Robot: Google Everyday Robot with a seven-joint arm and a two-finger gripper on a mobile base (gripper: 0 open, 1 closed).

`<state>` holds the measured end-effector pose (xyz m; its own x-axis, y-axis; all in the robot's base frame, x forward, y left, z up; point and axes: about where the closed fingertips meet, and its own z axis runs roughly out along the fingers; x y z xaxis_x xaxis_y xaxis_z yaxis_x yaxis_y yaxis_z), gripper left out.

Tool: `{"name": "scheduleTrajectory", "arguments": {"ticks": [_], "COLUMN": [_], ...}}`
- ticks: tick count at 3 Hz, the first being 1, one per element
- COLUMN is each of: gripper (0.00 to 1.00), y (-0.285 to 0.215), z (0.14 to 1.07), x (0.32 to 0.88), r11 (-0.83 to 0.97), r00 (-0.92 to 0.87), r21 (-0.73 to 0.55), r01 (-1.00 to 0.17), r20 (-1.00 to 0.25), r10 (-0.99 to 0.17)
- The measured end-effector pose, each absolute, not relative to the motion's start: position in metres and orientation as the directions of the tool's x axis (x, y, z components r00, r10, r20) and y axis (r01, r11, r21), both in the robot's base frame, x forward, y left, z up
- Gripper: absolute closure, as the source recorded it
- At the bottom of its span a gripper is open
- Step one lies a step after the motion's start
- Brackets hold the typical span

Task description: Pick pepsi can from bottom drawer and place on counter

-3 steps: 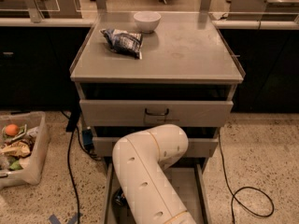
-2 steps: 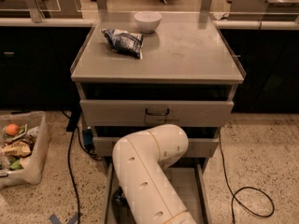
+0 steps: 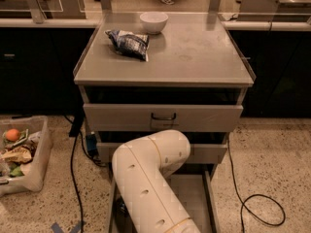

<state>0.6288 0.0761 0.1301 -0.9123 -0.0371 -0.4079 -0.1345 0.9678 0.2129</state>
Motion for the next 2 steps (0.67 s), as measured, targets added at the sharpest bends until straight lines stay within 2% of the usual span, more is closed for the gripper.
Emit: {"name": "scheduleTrajectory", "arguments": {"ticks": [1, 2], "gripper": [0.00, 0.18], "y": [0.0761, 0.0761], "z": [0.1301, 0.1301], "x": [0.6288, 0.6288], "r11": [0.968, 0.968], "r00": [-0.912, -0.912], "r21": [0.213, 0.213], "r01": [-0.135, -0.135], "r20": [-0.408, -0.408], "r10": [-0.037, -0.037]}}
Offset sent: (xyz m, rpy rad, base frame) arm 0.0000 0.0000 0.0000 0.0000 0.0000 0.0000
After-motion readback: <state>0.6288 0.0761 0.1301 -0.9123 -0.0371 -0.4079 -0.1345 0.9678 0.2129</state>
